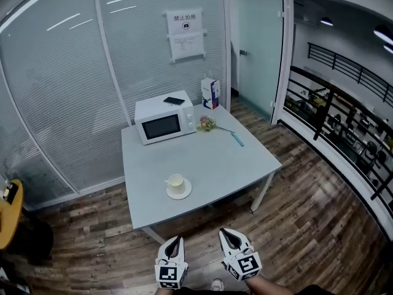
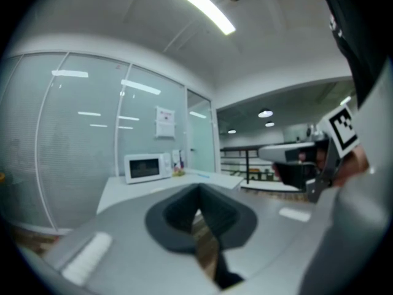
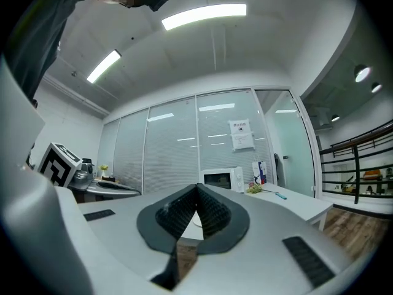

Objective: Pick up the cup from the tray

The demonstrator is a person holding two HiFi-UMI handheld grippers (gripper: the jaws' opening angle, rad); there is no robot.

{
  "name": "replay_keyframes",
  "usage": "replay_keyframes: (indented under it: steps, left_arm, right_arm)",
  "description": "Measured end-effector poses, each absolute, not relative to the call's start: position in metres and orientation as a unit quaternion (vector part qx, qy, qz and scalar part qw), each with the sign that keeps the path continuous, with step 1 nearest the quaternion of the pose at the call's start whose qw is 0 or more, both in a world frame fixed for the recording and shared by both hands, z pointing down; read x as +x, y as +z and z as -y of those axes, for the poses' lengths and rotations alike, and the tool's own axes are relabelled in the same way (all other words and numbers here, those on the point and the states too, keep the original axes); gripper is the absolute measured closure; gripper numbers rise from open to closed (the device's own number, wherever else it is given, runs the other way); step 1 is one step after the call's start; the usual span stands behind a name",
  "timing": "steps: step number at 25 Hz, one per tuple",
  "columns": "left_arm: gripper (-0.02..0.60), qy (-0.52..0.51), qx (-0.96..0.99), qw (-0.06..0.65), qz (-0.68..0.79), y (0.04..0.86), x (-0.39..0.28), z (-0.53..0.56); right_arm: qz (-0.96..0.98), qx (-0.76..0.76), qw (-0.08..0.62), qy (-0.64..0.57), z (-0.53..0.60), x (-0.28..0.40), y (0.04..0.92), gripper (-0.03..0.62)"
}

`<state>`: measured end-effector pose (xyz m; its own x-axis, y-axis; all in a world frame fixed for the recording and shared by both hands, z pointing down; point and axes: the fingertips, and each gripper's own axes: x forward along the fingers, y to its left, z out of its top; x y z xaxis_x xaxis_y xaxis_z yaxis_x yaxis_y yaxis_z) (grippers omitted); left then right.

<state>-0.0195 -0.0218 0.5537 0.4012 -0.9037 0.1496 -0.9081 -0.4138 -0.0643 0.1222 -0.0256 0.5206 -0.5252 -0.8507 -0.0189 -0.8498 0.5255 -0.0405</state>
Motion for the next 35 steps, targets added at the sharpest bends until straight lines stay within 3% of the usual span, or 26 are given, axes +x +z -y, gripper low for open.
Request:
replay_keyframes:
  steps: [13,35]
  left_arm:
    - [0.577,0.093,0.829,0.02,0.55,0.567,-0.022,0.092]
    - [0.577,0.062,0.848,0.028,0.526,0.569,-0.09,0.288]
  right_arm:
    - [-0.883,-0.468,0.018,-0.031,0.099,0.114,0.533,0.589]
    - [-0.88,-0.474,-0.016,-0.004,0.278,0.028,0.517,0.589]
